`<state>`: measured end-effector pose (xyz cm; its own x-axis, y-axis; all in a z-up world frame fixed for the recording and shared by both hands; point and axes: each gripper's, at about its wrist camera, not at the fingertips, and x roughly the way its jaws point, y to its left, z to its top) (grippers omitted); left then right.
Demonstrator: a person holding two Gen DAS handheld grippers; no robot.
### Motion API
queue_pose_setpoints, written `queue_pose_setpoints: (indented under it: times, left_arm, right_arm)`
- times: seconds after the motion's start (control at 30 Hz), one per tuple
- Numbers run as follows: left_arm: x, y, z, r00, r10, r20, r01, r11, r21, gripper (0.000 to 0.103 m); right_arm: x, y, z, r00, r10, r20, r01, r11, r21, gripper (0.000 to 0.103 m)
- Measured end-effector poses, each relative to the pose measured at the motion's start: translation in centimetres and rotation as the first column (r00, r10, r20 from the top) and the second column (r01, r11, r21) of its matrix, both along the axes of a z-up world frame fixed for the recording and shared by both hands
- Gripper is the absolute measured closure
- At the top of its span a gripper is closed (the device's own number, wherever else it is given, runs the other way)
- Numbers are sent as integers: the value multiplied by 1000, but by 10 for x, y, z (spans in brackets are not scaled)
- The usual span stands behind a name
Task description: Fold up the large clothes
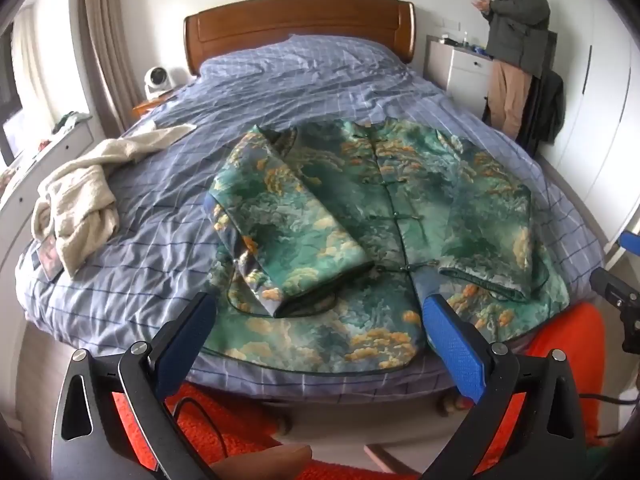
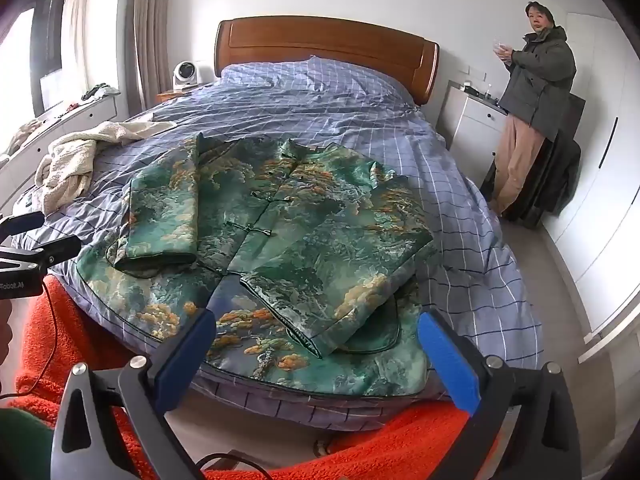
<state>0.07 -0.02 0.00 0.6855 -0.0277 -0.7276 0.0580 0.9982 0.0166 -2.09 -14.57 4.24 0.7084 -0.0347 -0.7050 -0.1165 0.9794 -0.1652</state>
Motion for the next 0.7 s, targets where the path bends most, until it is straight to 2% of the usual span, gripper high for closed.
queue_pose_setpoints:
  times: [0.1,0.7]
  left_arm:
    - [-1,1,0,1000,0,9,0,1000,-5,0]
    - [-4,-2,2,1000,0,13,0,1000,8,0]
  right_arm:
    - [-1,1,1,1000,0,24,1,1000,-6,0]
    - [-3,1,-4,1000,9,19,-10,1000,20,0]
